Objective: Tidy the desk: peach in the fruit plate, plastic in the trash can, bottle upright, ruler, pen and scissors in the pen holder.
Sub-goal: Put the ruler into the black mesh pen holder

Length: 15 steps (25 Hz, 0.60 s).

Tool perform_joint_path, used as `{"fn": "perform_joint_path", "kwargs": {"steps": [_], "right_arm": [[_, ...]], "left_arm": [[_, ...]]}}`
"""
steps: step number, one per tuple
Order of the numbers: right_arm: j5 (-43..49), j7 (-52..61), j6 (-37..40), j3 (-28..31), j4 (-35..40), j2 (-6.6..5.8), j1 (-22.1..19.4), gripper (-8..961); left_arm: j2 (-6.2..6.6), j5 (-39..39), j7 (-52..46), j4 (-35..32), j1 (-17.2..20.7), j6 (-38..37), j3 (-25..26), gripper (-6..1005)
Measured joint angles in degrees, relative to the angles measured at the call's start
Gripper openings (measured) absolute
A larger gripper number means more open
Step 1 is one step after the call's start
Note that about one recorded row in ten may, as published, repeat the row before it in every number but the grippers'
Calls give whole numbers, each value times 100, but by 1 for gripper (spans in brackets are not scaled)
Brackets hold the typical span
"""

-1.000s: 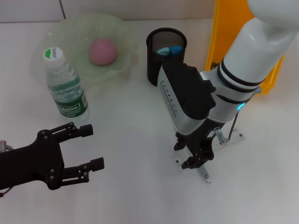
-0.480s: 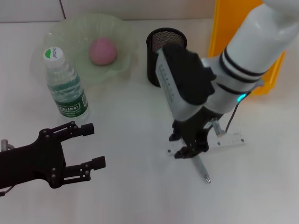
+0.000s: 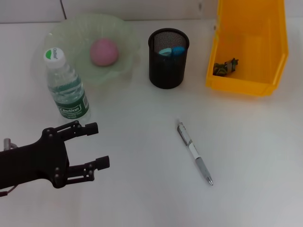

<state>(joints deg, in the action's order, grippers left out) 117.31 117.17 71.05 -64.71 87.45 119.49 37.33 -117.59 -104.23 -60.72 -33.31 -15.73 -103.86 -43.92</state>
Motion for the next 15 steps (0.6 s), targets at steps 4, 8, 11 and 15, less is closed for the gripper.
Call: {"fn": "perform_joint_path", "kwargs": {"steps": [4, 8, 11, 15], "right_arm": [[-1746, -973, -1153, -75, -608, -5, -485, 371], [-3990, -2720, -1434, -104, -1975, 3, -566, 371], [-5147, -3769, -1406, -134, -3304, -4, -354, 371], [-5822, -4539, -1365, -149, -4768, -6, 56, 371]], "left_arm": [[-15, 1, 2, -1, 1, 34, 4, 829], [-24, 0, -3, -1, -2, 91, 2, 829], [-26, 0, -4, 0, -13, 94, -2, 829], [-28, 0, -8, 0, -18, 94, 7, 829]]}}
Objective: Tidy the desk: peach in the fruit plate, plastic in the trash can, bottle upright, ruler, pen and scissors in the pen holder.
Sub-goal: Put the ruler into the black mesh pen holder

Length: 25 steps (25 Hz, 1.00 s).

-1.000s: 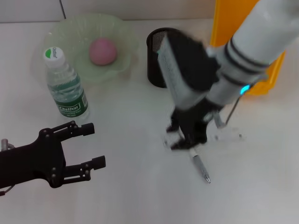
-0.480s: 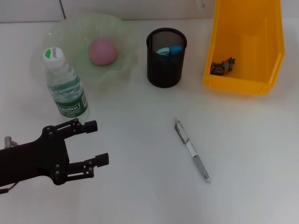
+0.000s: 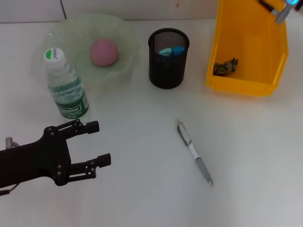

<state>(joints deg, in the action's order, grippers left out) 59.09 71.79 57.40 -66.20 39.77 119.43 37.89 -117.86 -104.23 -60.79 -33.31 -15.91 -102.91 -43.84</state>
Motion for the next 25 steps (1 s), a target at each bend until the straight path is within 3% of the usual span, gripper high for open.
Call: {"fn": "perform_joint_path", "kwargs": {"steps": [2, 12, 25], "right_arm": [[-61, -343, 17, 10, -770, 6, 313, 371], [-586, -1669, 122, -19, -1750, 47, 650, 370], [-703, -2024, 180, -15, -2112, 45, 737, 370]], "left_arm": [[0, 0, -4, 0, 0, 0, -5, 829], [-14, -83, 42, 0, 1, -36, -19, 829], [-42, -89, 50, 23, -60, -36, -99, 829]]}}
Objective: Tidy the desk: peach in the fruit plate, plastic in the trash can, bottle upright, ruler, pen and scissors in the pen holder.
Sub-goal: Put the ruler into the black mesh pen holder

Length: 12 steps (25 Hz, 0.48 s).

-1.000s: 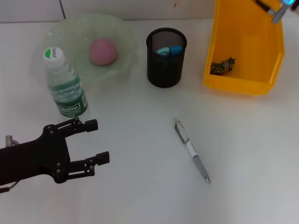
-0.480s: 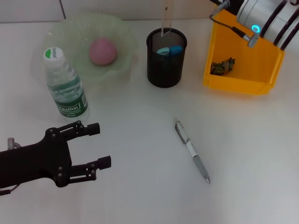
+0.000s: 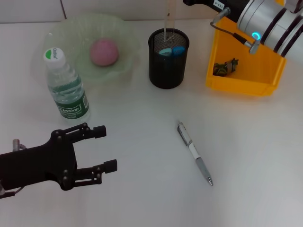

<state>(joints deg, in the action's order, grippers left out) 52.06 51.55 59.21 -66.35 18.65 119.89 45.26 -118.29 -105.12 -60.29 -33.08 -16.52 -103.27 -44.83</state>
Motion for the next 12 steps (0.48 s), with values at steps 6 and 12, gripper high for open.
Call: {"fn": "perform_joint_path", "kwargs": {"steps": [6, 12], "right_arm": [[-3, -4, -6, 0, -29, -1, 0, 370], [-1, -5, 32, -22, -43, -1, -14, 393]], "left_arm": [[-6, 1, 0, 16, -2, 0, 0, 829], [-4, 1, 3, 21, -1, 0, 1, 829]]}}
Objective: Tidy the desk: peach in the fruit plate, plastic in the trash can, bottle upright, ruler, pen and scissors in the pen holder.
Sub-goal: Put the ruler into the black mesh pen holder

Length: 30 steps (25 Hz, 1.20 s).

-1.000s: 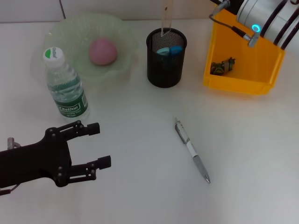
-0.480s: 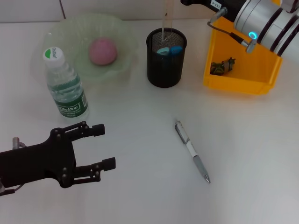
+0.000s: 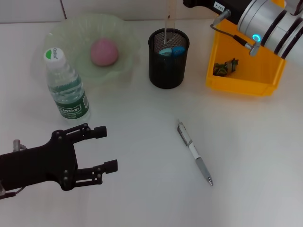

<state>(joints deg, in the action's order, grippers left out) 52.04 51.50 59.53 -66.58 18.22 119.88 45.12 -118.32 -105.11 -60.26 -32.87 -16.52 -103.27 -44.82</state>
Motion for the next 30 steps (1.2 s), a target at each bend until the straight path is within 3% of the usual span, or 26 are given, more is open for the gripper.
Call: {"fn": "perform_joint_path", "kwargs": {"steps": [26, 29, 30], "right_arm": [[6, -94, 121, -127, 96, 0, -162, 518], [49, 301, 296, -235, 535, -21, -466, 544], [302, 1120, 211, -545, 1347, -76, -939, 552]], "left_arm": [[3, -24, 103, -26, 5, -84, 0, 829], [2, -27, 103, -40, 3, -95, 0, 829], [2, -31, 103, -43, 2, -97, 0, 829]]}}
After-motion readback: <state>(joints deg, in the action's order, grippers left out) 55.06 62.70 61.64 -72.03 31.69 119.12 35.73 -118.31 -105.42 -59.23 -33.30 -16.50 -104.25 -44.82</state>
